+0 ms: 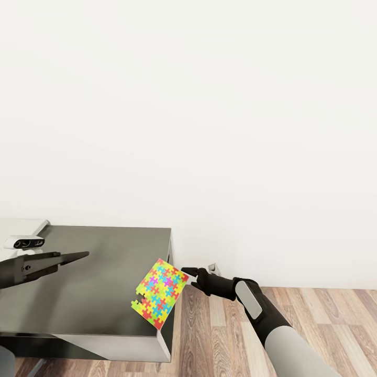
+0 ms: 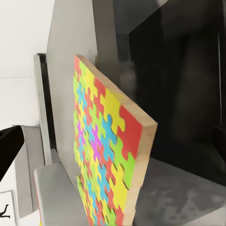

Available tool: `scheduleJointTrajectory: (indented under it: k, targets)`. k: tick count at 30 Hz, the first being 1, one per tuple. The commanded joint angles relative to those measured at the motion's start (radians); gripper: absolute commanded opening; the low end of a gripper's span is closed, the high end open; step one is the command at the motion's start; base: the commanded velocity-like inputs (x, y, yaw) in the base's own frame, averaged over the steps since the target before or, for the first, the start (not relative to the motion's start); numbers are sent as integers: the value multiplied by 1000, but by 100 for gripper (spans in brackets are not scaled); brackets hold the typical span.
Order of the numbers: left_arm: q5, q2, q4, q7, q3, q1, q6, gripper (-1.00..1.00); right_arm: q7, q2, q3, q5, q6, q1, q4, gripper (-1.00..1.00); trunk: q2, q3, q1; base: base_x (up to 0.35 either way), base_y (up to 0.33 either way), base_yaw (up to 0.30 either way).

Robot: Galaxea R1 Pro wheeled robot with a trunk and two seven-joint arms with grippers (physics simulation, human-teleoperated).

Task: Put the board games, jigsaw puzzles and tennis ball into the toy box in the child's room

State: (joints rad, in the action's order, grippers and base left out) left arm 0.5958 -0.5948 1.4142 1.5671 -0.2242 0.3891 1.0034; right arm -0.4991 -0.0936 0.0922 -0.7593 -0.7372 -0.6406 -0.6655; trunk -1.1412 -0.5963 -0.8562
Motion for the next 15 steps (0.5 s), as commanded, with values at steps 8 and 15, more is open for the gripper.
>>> scheduleJointTrajectory:
  k: [8, 15]
  targets:
    - [0, -2, 0, 4, -1, 0, 11, 100, -1, 0, 0, 0, -4, -1, 0, 100, -29, -14, -15, 0, 0, 0]
    - [1, -2, 0, 4, 0, 0, 11, 100, -1, 0, 0, 0, -4, -1, 0, 100, -43, -20, -23, 0, 0, 0]
